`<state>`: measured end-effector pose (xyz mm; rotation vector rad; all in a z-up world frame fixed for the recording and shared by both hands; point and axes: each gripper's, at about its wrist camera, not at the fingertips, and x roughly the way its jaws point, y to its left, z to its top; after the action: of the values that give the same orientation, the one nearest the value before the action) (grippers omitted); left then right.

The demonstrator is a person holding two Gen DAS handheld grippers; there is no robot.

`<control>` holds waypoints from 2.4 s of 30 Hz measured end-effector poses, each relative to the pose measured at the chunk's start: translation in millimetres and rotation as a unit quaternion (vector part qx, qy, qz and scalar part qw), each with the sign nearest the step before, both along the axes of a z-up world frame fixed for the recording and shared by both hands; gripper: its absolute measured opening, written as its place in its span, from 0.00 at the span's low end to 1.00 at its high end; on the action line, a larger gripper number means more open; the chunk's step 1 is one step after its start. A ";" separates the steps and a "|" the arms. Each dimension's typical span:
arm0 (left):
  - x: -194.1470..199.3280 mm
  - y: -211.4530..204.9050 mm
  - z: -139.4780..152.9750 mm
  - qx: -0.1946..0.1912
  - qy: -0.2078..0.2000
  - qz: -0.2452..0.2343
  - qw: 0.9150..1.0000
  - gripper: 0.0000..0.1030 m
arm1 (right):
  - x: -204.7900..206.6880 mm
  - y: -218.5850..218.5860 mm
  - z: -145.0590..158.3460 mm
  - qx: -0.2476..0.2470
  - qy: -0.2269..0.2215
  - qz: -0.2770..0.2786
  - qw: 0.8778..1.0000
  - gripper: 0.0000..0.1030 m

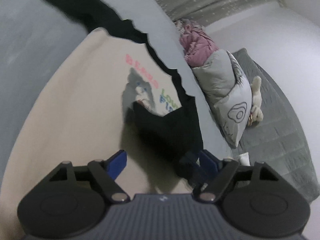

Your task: Fold clothes

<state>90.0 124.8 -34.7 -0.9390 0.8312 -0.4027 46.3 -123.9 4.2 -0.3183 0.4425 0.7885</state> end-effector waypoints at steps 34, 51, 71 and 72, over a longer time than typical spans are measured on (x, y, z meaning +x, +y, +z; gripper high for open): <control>-7.2 12.6 -6.5 -0.032 0.011 0.006 0.999 0.80 | -34.9 22.0 -11.1 -0.050 0.021 0.165 0.985 0.38; -11.6 19.2 -7.8 -0.038 0.015 0.015 0.999 0.80 | 12.0 -4.5 1.9 0.051 0.081 0.051 0.994 0.53; -8.5 21.8 -17.3 -0.114 0.026 0.011 0.993 0.81 | 56.8 -24.6 -12.3 0.170 0.171 -0.018 0.970 0.16; -7.8 20.6 -17.6 -0.115 0.026 0.010 0.993 0.81 | 48.8 -23.3 -9.6 0.163 0.156 0.001 0.974 0.14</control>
<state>82.2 145.4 -52.3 -1.1756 0.8348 -0.4660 95.1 -147.2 -5.4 0.1135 0.5966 0.9014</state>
